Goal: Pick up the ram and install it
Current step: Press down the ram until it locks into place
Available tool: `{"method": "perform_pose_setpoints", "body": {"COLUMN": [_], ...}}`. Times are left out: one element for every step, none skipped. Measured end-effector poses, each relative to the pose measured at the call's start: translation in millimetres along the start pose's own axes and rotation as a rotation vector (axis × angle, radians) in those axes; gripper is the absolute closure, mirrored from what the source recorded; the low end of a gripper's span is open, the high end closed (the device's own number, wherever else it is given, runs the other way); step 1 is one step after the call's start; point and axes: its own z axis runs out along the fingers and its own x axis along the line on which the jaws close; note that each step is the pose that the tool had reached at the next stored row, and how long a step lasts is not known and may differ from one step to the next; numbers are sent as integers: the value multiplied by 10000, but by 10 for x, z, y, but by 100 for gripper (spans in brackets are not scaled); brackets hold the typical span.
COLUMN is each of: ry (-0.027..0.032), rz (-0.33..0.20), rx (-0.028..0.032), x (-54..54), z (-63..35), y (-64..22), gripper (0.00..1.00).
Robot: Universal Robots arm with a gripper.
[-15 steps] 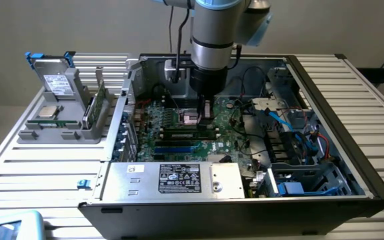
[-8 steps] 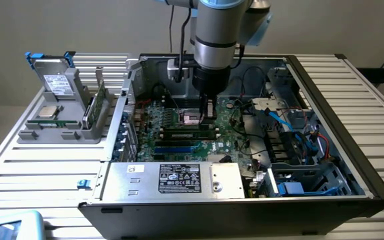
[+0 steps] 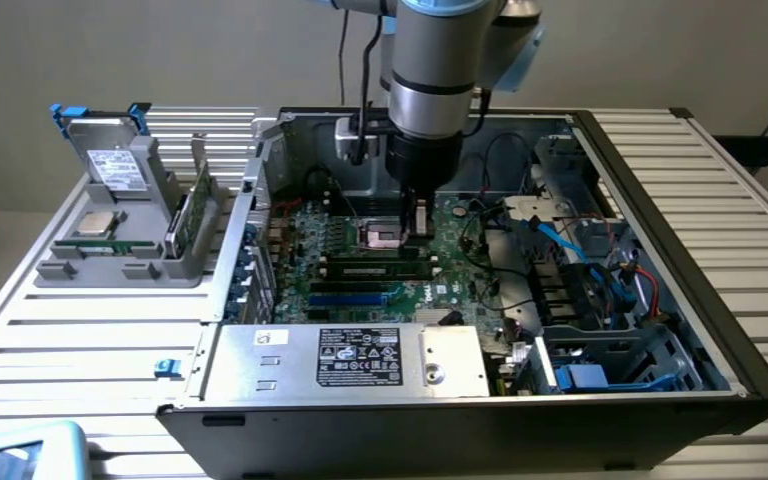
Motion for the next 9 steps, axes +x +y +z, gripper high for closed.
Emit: {"method": "perform_pose_setpoints", "body": {"ry": [-1, -3, -3, -6, -6, -6, -7, -9, -15], "rz": [-5, -7, -8, -11, -13, -10, -8, -4, -2], "rx": [1, 1, 0, 2, 4, 26, 85, 154, 216], "x": [4, 5, 8, 11, 14, 15, 17, 17, 18], "z": [0, 0, 0, 0, 0, 0, 0, 0, 1], "y": [-8, -18, -28, -33, -34, -34, -35, -35, -35], "gripper": [89, 89, 89, 89, 89, 89, 89, 89, 89]}}
